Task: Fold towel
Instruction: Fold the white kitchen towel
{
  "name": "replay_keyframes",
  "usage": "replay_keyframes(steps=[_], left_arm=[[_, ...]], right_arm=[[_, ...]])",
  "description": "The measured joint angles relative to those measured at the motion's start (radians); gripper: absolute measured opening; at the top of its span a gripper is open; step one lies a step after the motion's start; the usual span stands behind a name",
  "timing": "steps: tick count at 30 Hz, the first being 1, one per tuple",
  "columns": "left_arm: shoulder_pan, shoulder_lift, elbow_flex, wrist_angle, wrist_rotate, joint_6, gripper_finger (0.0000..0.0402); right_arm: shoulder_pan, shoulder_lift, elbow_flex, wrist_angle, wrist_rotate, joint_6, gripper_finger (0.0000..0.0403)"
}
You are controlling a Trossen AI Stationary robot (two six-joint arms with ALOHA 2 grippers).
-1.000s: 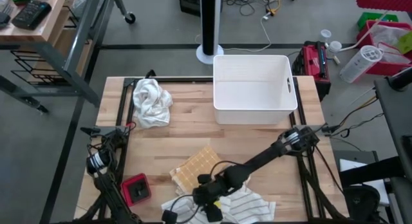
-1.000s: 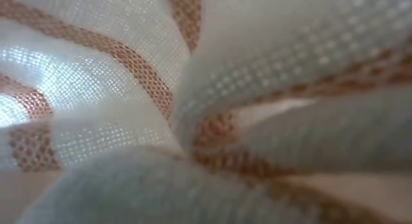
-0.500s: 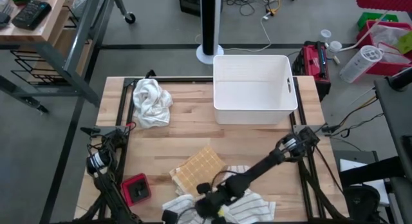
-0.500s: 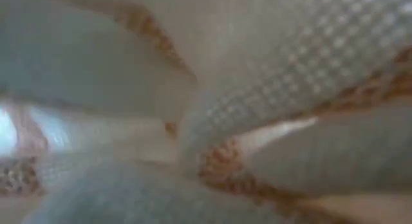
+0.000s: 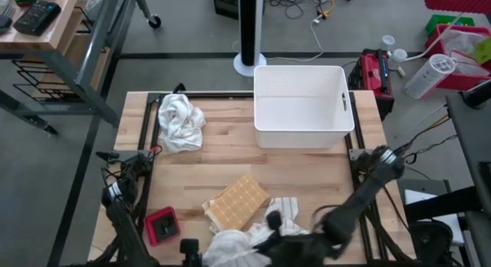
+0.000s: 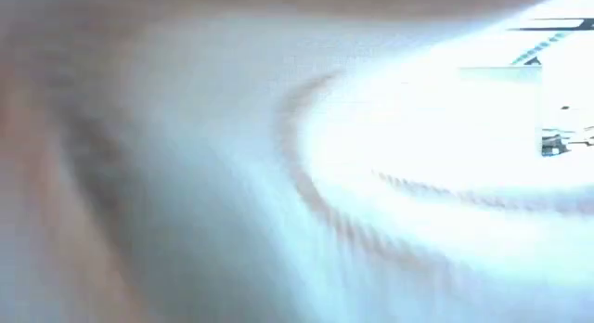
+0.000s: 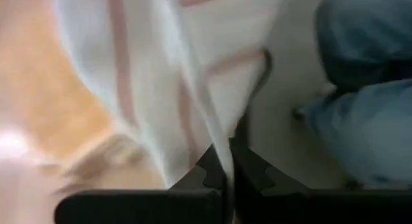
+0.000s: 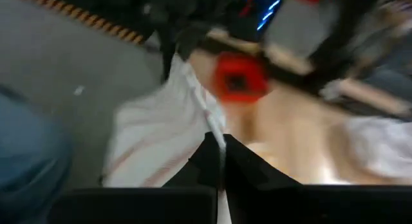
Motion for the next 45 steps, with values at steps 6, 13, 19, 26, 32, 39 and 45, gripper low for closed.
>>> replay_keyframes(steps=[6, 13, 19, 26, 32, 39, 45], left_arm=[[0.009, -0.007, 0.275, -0.295, -0.174, -0.013, 0.0], [0.041, -0.205, 0.179, -0.301, -0.325, 0.057, 0.0], [0.065, -0.314, 0.19, -0.295, -0.502, 0.278, 0.0], [0.111, -0.42, 0.254, -0.25, -0.776, 0.606, 0.0], [0.175, -0.49, 0.263, 0.123, -0.966, 1.221, 0.0], [0.238, -0.512, 0.262, 0.517, -0.966, 1.824, 0.0], [0.264, -0.527, 0.259, 0.527, -0.981, 1.757, 0.0]], right_arm=[[0.102, -0.137, 0.001, -0.05, 0.294, -0.05, 0.0001], [0.179, -0.183, 0.056, -0.049, 0.601, -0.205, 0.0001], [0.185, -0.185, 0.156, -0.047, 0.872, -0.416, 0.0], [0.14, -0.185, 0.373, -0.048, 0.983, -0.715, 0.0], [0.071, -0.214, 0.542, -0.034, 0.975, -0.906, 0.0], [0.037, -0.388, 0.442, -0.185, 0.931, -0.748, 0.0], [0.003, -0.478, 0.391, -0.268, 0.922, -0.605, 0.0]])
